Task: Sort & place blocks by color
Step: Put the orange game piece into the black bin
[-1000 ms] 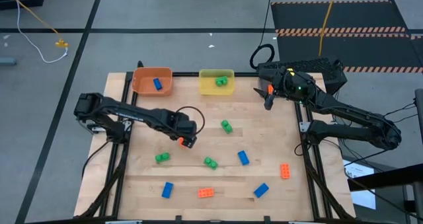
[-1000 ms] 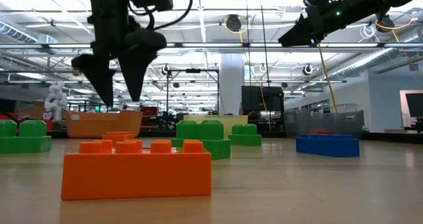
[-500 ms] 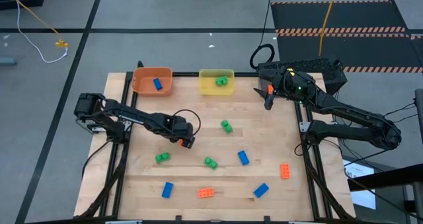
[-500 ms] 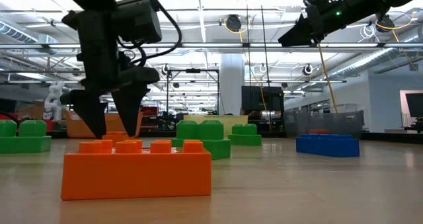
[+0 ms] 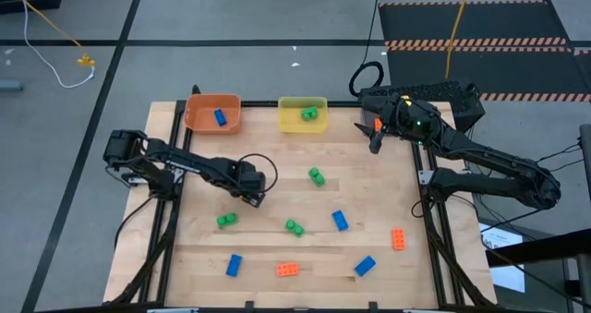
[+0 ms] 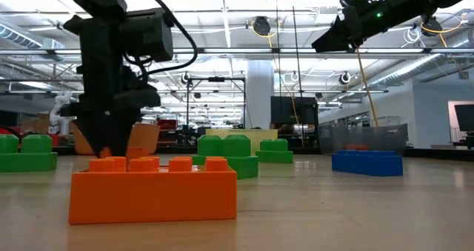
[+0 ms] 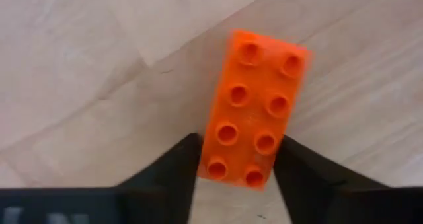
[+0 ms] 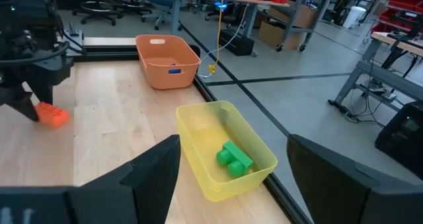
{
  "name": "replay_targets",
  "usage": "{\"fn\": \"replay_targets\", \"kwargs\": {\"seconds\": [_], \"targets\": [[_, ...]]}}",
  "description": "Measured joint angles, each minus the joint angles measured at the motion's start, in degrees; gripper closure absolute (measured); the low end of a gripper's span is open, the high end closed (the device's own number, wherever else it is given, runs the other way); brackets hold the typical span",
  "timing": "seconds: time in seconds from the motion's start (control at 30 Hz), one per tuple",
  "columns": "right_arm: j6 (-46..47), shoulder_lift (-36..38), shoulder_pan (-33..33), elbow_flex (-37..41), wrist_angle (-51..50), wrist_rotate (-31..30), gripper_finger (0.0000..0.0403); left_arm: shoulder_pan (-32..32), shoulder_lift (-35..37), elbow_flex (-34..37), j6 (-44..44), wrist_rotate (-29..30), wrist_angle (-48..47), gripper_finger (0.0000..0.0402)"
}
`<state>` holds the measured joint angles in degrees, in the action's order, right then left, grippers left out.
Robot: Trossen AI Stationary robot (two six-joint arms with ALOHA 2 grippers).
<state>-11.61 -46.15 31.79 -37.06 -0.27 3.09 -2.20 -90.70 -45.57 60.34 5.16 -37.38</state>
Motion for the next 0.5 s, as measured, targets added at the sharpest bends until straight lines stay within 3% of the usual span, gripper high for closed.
{"fn": "replay_targets", "kwargs": {"seconds": [0.07, 0.33, 0.5], "targets": [[0.0, 0.0, 0.0, 0.0, 0.0, 0.0, 0.0135, 0.3, 0.0, 0.0, -1.6, 0.0, 0.7, 0.0262], [0.0, 0.0, 0.0, 0.0, 0.0, 0.0, 0.0135, 2.0, -0.1, -0.2, -7.1, -0.6, 5.9, 0.026], [-1.3, 0.0, 0.0, 0.0, 0.0, 0.4, 0.0135, 3.7, -0.1, -5.9, -16.0, -0.4, 6.9, 0.026]]}}
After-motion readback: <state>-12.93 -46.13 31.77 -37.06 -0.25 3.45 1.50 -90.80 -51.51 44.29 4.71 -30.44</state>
